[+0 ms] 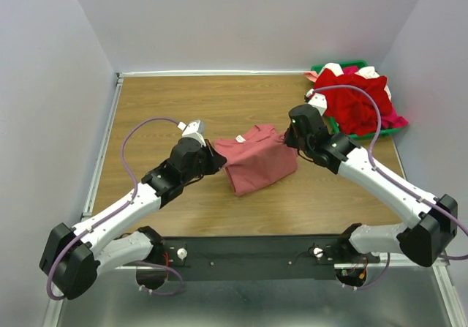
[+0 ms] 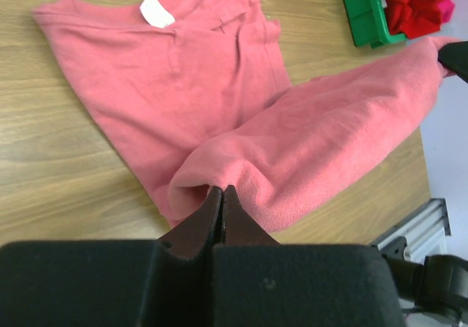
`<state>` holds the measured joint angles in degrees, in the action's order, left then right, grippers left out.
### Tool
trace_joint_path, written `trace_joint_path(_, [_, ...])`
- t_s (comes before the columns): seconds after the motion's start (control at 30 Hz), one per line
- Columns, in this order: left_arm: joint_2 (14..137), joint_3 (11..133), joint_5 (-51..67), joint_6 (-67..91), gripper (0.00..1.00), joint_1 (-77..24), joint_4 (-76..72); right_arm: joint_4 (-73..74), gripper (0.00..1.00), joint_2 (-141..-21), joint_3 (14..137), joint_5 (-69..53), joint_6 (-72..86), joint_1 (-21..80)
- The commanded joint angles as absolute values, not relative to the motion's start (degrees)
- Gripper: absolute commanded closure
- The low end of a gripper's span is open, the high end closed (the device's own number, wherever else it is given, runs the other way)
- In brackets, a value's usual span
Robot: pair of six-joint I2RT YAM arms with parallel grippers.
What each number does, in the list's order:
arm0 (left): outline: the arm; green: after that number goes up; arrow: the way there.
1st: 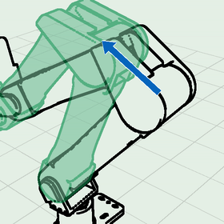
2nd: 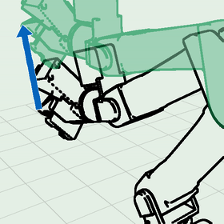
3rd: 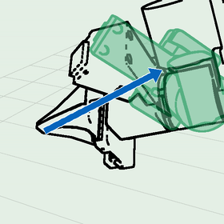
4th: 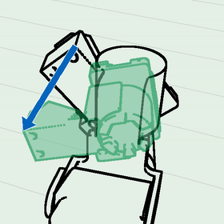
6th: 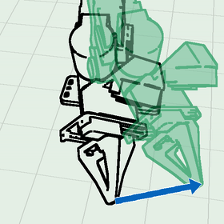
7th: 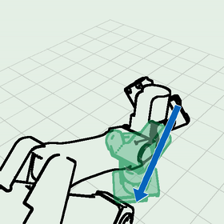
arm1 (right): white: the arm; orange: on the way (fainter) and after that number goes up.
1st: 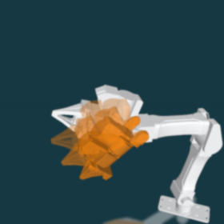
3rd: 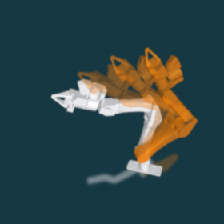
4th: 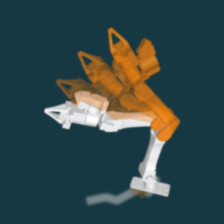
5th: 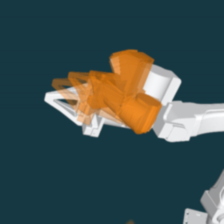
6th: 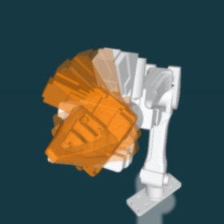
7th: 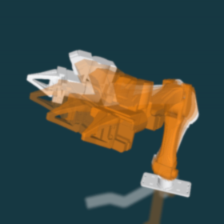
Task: Fold and stack the t-shirts
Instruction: Fold the tshirt
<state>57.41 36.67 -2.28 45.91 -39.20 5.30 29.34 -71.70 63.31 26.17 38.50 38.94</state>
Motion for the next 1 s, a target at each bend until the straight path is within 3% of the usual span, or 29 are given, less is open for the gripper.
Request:
trace_joint_path(0.0, [59.0, 39.3, -1.0, 44.2, 1.0, -37.2, 3.4, 27.2, 1.0, -75.5, 67.1, 29.0, 36.7, 38.4])
trace_joint_path(0.4, [65.3, 43.6, -1.5, 42.3, 1.0, -31.9, 2.4, 25.0, 1.0, -84.5, 72.7, 27.7, 35.1, 35.3])
trace_joint_path(0.97, [83.6, 53.0, -1.4, 40.4, 1.0, -26.0, 1.4, 23.0, 1.0, -99.8, 80.9, 23.4, 33.5, 30.0])
